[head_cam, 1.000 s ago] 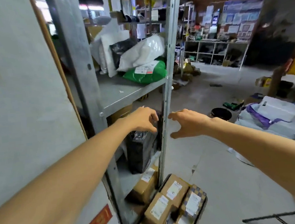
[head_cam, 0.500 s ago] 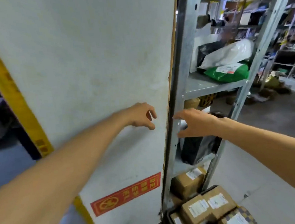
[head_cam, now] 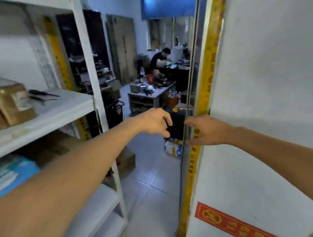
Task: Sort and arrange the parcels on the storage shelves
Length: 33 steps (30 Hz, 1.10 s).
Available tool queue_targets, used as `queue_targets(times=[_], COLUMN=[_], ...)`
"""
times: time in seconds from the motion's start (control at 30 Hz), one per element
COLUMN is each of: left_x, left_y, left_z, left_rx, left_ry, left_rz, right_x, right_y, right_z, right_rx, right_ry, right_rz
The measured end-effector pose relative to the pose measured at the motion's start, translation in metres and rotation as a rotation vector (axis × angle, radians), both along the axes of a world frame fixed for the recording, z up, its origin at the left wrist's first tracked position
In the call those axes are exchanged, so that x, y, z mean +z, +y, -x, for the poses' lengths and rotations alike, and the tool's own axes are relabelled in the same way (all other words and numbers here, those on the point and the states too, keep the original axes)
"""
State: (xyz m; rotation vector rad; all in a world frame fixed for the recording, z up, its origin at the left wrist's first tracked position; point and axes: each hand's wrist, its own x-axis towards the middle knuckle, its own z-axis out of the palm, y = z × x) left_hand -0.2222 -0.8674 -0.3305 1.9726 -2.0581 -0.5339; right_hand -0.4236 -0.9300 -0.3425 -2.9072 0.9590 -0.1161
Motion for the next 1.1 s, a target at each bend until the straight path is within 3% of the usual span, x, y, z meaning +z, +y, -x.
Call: queue_targets(times=[0.27, 0.4, 0.6, 0.73, 1.1], left_x=[-0.003, -0.008, -0.02, -0.01, 0.033], left_y=[0.194, 0.299, 0.417, 0.464, 0.572], left_z=[-0.115, -0.133, -0.133, -0.136, -0.189], left_rx=[0.558, 0.783, 1.098, 1.233, 1.347], left_ry=[-0.027, -0.103, -0.078, -0.093, -0.183], left_rz=[-0.04, -0.061, -0.133, -0.061, 0.018], right_x=[0.01, 0.017, 0.026, 0.032, 0.063], right_y=[0.072, 0.143, 0.242, 0.284, 0.384], right_z=[-0.161, -0.226, -0.273, -0.285, -0.355], right_rx=[0.448, 0.686, 0.912, 0.994, 1.089], right_ry=[0.039, 0.023, -0.049, -0.071, -0.127], right_rz=[-0.003, 0.017, 0.013, 0.024, 0.026])
